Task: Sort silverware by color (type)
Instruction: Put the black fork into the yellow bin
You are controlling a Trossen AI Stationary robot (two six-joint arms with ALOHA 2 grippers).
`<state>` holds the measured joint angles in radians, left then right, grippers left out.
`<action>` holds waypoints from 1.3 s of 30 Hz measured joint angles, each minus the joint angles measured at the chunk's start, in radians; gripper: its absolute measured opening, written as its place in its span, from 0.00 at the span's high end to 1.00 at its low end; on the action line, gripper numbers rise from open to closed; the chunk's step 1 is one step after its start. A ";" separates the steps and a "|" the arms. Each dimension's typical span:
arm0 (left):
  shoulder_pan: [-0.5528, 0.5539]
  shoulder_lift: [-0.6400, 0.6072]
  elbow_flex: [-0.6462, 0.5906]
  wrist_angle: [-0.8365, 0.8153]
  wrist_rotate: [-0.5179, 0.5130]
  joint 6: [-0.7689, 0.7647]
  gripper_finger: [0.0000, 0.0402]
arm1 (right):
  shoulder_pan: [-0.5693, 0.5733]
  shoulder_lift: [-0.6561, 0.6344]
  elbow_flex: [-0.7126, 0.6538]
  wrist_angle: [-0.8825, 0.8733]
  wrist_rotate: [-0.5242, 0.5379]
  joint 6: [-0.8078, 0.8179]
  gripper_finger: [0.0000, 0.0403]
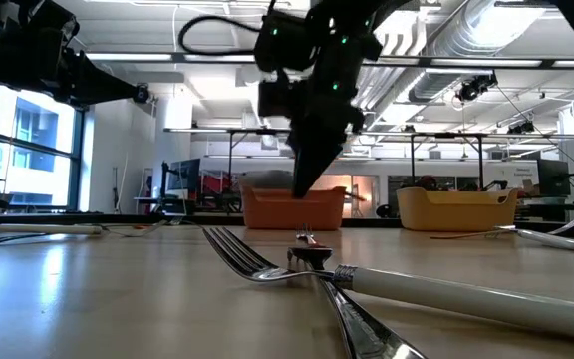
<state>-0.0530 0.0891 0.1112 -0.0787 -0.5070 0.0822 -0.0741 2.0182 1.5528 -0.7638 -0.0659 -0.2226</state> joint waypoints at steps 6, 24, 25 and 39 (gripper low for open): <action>0.000 0.000 0.000 0.007 0.000 0.000 0.99 | 0.005 -0.110 0.001 -0.142 0.156 0.048 1.00; 0.000 0.000 0.000 0.016 0.001 0.000 0.99 | -0.225 -0.644 -0.486 -0.168 0.492 -0.028 1.00; 0.000 0.000 0.000 0.019 0.003 0.000 0.99 | -0.265 -0.690 -0.531 -0.141 0.492 -0.054 1.00; 0.000 0.000 0.000 0.020 0.008 0.000 0.99 | -0.742 -0.836 -0.833 0.215 0.386 -0.427 1.00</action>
<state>-0.0530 0.0891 0.1112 -0.0589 -0.4992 0.0826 -0.8161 1.1826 0.7194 -0.5485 0.3202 -0.6498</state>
